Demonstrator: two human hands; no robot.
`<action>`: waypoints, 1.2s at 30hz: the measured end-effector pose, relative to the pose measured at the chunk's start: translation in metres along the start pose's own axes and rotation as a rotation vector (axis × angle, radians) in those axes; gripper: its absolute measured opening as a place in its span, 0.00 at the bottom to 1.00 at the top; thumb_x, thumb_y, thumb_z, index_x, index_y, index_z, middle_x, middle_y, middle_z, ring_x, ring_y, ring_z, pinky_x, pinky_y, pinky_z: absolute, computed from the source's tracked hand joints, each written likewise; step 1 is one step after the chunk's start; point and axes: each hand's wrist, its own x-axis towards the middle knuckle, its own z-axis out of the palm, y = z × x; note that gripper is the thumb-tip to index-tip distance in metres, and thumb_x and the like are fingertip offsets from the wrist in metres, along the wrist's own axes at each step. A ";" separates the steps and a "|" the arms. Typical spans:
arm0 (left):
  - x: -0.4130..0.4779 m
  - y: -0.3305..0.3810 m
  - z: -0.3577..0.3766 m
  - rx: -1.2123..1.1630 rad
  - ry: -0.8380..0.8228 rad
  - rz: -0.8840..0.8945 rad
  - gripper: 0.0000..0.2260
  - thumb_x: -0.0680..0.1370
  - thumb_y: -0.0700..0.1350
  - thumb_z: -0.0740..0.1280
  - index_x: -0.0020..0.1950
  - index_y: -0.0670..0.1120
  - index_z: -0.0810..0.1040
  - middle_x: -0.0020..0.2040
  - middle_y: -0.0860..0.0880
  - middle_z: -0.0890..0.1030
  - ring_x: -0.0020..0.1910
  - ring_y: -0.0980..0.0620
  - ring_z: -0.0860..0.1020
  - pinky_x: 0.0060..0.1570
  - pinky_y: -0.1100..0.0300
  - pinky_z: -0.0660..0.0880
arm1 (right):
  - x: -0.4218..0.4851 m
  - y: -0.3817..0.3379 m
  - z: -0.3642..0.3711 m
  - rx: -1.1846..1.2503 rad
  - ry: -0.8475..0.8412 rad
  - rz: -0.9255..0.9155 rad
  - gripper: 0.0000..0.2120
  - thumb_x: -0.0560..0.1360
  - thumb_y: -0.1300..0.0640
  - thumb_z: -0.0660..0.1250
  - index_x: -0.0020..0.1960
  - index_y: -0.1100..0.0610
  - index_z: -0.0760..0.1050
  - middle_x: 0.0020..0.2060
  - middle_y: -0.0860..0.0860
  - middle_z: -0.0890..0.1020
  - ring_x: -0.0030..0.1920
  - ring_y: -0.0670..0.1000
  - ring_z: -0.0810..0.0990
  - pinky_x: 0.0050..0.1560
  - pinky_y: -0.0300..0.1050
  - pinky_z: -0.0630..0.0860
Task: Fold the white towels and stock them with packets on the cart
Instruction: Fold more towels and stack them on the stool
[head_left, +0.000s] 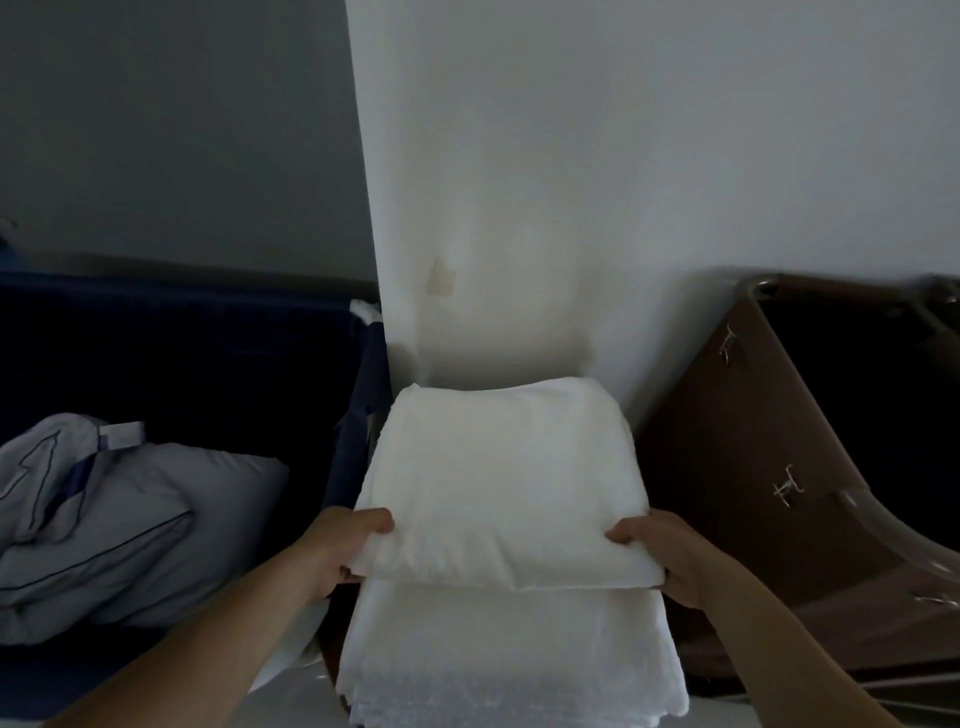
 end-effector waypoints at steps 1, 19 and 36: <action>0.001 0.000 0.000 0.002 -0.004 0.012 0.14 0.72 0.40 0.73 0.56 0.39 0.79 0.52 0.40 0.82 0.51 0.41 0.81 0.50 0.49 0.80 | -0.002 0.000 0.000 -0.005 -0.007 -0.004 0.15 0.71 0.69 0.68 0.58 0.64 0.77 0.53 0.62 0.81 0.49 0.62 0.81 0.40 0.51 0.80; -0.008 0.038 -0.002 -0.104 -0.188 -0.041 0.10 0.77 0.37 0.69 0.57 0.37 0.77 0.49 0.38 0.81 0.50 0.38 0.77 0.58 0.40 0.74 | 0.005 -0.023 0.009 0.036 0.083 -0.138 0.12 0.72 0.65 0.73 0.55 0.62 0.79 0.45 0.58 0.85 0.43 0.57 0.85 0.36 0.47 0.81; -0.124 0.194 -0.026 -0.356 -0.325 0.631 0.06 0.79 0.39 0.61 0.53 0.44 0.77 0.41 0.47 0.83 0.34 0.51 0.82 0.28 0.63 0.77 | -0.122 -0.194 -0.025 0.191 0.202 -0.746 0.04 0.74 0.61 0.72 0.47 0.55 0.79 0.46 0.53 0.84 0.43 0.54 0.83 0.41 0.50 0.81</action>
